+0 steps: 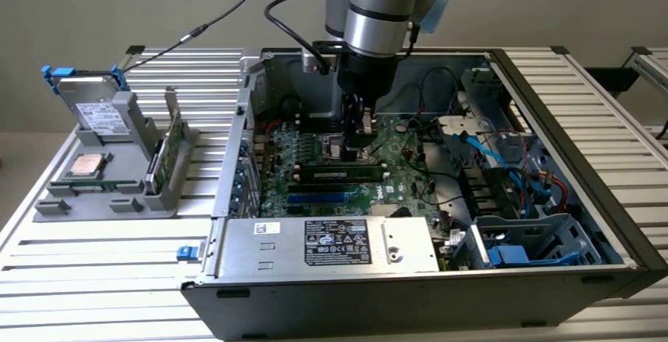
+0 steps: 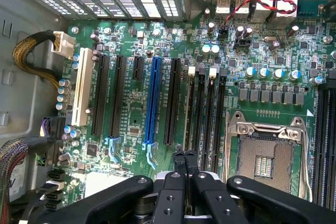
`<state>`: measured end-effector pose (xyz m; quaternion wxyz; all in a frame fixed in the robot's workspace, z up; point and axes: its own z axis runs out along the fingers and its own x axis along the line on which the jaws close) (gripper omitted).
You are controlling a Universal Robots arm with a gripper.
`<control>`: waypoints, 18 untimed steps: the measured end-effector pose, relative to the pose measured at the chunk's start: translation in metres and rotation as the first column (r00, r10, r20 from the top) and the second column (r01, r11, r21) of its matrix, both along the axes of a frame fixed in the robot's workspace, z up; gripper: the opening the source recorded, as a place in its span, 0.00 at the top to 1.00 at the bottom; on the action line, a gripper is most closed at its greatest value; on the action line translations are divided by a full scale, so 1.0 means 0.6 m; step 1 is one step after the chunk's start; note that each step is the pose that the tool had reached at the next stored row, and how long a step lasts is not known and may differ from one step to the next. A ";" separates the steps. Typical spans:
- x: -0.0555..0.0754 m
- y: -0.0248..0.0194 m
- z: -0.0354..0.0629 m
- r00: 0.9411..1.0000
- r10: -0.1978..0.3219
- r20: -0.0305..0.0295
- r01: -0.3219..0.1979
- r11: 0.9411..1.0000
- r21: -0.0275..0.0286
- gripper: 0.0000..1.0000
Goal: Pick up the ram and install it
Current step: 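Press down the ram until it locks into place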
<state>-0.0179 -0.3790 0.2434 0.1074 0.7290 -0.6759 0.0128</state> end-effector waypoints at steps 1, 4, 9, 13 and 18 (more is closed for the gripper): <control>0.002 -0.0006 0.000 1.000 0.000 0.000 0.000 1.000 0.000 0.90; 0.017 -0.0054 0.000 1.000 0.000 0.000 0.000 1.000 0.004 0.90; 0.040 -0.0145 0.000 1.000 0.000 0.000 0.000 1.000 0.009 0.90; 0.042 -0.0149 0.000 1.000 0.000 0.000 0.000 1.000 0.009 0.90; 0.043 -0.0148 -0.007 1.000 0.000 0.000 0.000 1.000 0.009 0.90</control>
